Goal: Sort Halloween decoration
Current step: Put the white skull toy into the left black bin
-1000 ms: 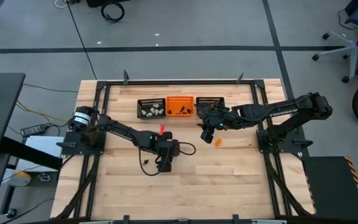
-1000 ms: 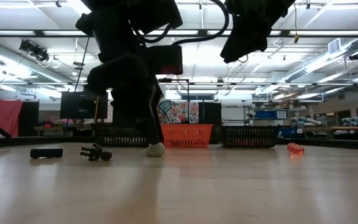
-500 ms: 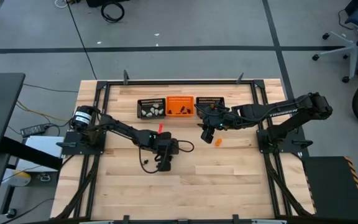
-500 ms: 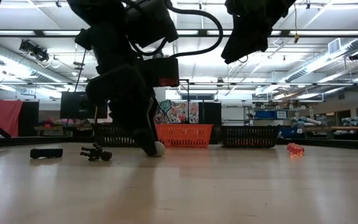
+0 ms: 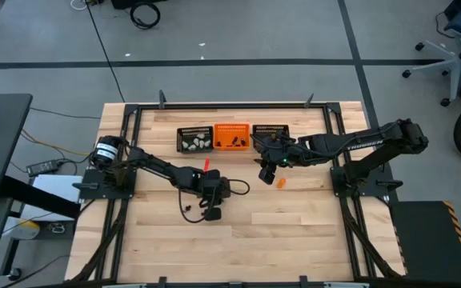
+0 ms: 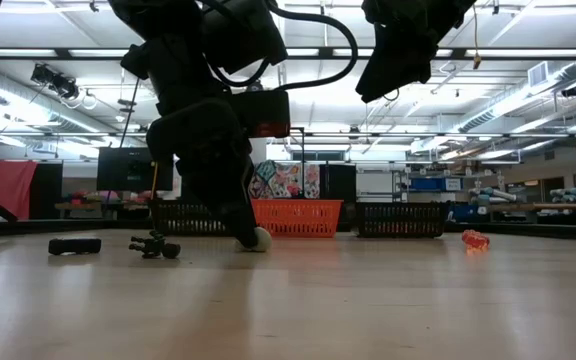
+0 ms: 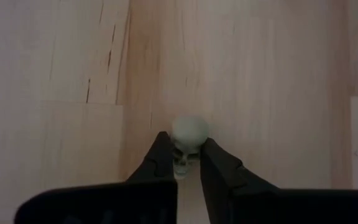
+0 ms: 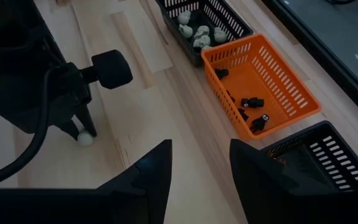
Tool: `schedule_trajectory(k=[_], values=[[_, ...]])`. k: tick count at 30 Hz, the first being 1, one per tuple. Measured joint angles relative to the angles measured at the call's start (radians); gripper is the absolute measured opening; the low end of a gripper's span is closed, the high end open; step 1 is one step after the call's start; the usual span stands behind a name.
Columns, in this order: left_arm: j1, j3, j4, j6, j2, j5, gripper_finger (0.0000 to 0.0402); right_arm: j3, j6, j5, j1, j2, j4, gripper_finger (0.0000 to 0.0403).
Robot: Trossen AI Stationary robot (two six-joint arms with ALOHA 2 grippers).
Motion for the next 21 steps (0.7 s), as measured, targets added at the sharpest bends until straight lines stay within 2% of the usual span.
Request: schedule_trajectory(k=[6,12,21], values=[[0.0,0.001,-0.013,-0.012,-0.002,0.0,0.0031,0.0,0.0,0.0,0.0,0.0,0.0,0.0165],[0.0,-0.002,-0.113,-0.077,-0.043,-0.015,0.003,0.0,0.0,0.0,0.0,0.0,-0.001,0.0165],[0.027,-0.001,-0.271,-0.047,-0.178,-0.219,0.003,0.0,-0.009,-0.001,-0.016,0.0,0.001,0.0165]])
